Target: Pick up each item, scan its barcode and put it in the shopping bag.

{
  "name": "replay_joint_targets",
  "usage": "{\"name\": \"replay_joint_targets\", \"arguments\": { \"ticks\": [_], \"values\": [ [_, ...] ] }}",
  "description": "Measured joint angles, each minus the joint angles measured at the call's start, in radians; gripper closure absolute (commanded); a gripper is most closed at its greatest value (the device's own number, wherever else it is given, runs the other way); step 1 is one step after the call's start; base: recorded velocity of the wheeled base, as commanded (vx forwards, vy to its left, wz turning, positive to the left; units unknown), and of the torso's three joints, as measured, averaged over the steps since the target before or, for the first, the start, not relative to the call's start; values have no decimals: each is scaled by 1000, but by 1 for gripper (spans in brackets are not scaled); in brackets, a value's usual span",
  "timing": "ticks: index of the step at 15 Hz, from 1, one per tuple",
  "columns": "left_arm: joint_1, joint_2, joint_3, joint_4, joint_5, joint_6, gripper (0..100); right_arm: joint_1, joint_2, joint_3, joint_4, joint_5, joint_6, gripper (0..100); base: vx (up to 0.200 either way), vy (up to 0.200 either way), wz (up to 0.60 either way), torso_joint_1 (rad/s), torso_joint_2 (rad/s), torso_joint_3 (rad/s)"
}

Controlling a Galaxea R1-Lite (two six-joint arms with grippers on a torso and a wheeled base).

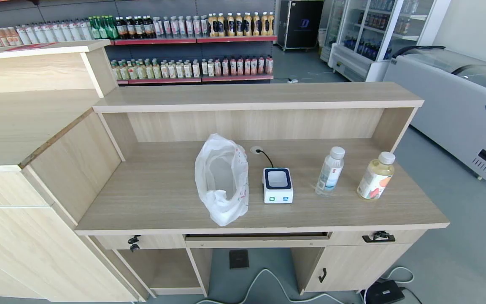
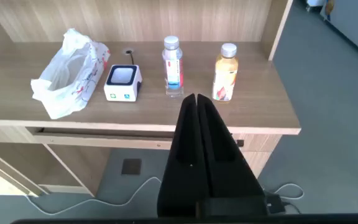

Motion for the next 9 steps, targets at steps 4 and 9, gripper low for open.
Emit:
{"name": "replay_joint_targets", "arguments": {
  "ticks": [4, 9],
  "values": [
    [0, 0, 0, 0, 0, 0, 0, -28, 368, -81, -226, -9, 4, 0, 0, 0, 0, 0, 0, 0],
    [0, 0, 0, 0, 0, 0, 0, -136, 813, -22, -643, 2, -19, 0, 0, 0, 0, 0, 0, 0]
  ]
}}
